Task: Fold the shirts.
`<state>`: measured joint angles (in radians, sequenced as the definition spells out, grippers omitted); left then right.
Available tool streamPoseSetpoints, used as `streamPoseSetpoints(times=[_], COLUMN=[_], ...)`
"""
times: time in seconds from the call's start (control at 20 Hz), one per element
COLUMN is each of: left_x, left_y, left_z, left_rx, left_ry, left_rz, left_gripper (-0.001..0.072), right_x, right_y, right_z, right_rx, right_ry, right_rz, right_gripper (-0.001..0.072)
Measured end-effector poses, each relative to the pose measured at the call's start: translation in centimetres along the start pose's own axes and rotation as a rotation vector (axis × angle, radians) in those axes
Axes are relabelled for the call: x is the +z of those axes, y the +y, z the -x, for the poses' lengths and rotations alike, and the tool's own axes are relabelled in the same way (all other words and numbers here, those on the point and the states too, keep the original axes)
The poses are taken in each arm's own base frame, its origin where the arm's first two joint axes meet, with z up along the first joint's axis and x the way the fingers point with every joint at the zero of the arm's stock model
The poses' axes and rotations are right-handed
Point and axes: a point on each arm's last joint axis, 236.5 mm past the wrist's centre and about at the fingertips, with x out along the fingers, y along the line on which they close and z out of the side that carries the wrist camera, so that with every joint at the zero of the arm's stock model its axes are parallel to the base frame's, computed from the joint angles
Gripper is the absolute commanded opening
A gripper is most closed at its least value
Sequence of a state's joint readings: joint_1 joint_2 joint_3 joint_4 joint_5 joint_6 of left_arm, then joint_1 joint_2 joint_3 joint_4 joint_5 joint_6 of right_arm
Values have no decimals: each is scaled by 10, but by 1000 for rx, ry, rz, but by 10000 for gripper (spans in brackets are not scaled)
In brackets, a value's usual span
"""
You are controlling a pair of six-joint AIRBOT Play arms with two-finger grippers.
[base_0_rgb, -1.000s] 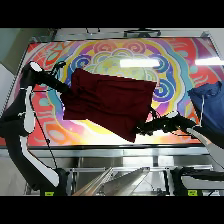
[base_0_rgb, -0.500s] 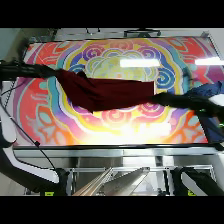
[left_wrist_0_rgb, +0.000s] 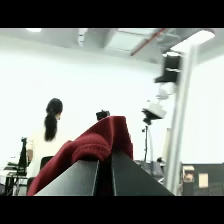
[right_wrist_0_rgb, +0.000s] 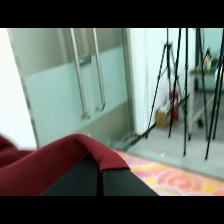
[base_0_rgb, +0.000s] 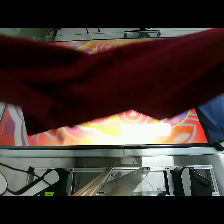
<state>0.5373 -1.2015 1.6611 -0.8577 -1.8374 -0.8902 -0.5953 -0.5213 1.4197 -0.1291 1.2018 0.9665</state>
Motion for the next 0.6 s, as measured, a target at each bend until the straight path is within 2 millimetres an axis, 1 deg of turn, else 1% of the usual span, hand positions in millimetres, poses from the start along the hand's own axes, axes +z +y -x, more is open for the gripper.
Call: streamPoseSetpoints(times=[0.05,0.1,0.15,0.2,0.3,0.4,0.5,0.55,0.6], left_x=[-4,-8,-14,-23,-43,-72,-108,-129,-155], left_y=[-8,-7,-1,12,43,84,131,156,183], left_z=[-9,-17,-21,-23,-20,-5,18,31,48], left_rx=[13,64,119,192,329,462,576,628,686], left_ry=[24,49,77,111,181,258,341,381,426], left_rz=[-11,-11,1,22,82,179,300,366,438], left_gripper=[24,24,28,28,29,29,29,29,29], right_x=[5,6,4,-2,-22,-56,-104,-133,-160], right_y=[5,5,3,-3,-23,-50,-80,-96,-112], right_z=[2,2,2,1,-4,-12,-23,-30,-37], right_rx=[-5,-19,-24,-27,-23,-9,10,12,6], right_ry=[-8,-5,5,22,63,120,187,221,250], right_rz=[24,41,42,27,-50,-161,-279,-343,-397], right_gripper=[19,18,18,19,18,18,19,19,19])
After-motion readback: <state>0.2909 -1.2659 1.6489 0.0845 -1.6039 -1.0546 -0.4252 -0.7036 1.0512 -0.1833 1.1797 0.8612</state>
